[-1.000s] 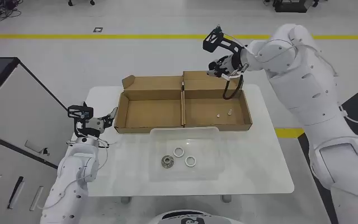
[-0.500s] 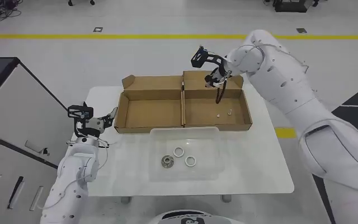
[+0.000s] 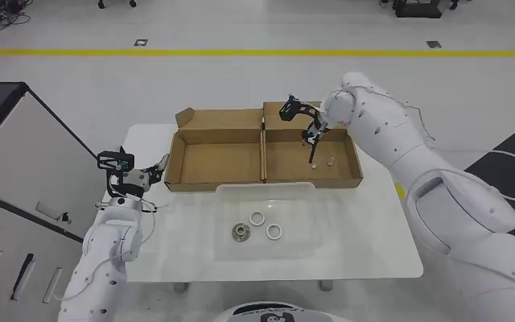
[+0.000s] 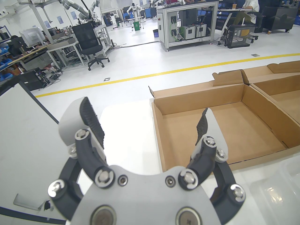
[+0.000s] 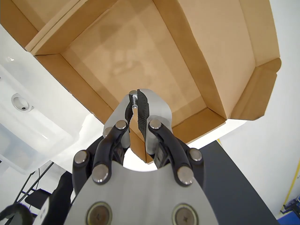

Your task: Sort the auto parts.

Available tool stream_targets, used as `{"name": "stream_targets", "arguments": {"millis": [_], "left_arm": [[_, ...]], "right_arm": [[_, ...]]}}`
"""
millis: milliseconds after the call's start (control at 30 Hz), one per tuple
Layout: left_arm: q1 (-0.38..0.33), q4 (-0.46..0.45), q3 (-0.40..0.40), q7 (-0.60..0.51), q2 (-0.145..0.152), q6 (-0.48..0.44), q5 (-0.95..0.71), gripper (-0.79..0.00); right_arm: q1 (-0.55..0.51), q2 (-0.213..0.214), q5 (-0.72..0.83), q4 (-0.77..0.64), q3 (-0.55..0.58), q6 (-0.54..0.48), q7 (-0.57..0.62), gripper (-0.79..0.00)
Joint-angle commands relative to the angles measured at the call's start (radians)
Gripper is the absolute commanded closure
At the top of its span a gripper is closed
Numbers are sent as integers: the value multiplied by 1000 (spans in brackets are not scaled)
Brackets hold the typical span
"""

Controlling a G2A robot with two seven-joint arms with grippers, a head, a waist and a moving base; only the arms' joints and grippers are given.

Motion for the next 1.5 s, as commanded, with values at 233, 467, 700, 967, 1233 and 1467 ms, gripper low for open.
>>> {"name": "stream_targets", "arguments": {"millis": [233,467,700,967,1233,1467], "left_arm": [[0,0,0,0,0,0,0,-785],[0,0,0,0,0,0,0,-785],[0,0,0,0,0,0,0,-785],[0,0,0,0,0,0,0,-785],[0,0,0,0,0,0,0,-785],[0,0,0,0,0,0,0,-785]], "right_arm": [[-17,-45,-28,113,-38,-34,-59,0],[-29,-76,-64,170,-60,-42,-126,0],[-36,-105,-97,210,-76,-47,-174,0],[-50,-138,-96,260,-83,-60,-186,0],[-61,-161,-109,309,-89,-64,-194,0],[-63,-177,-128,343,-93,-62,-193,0]]}}
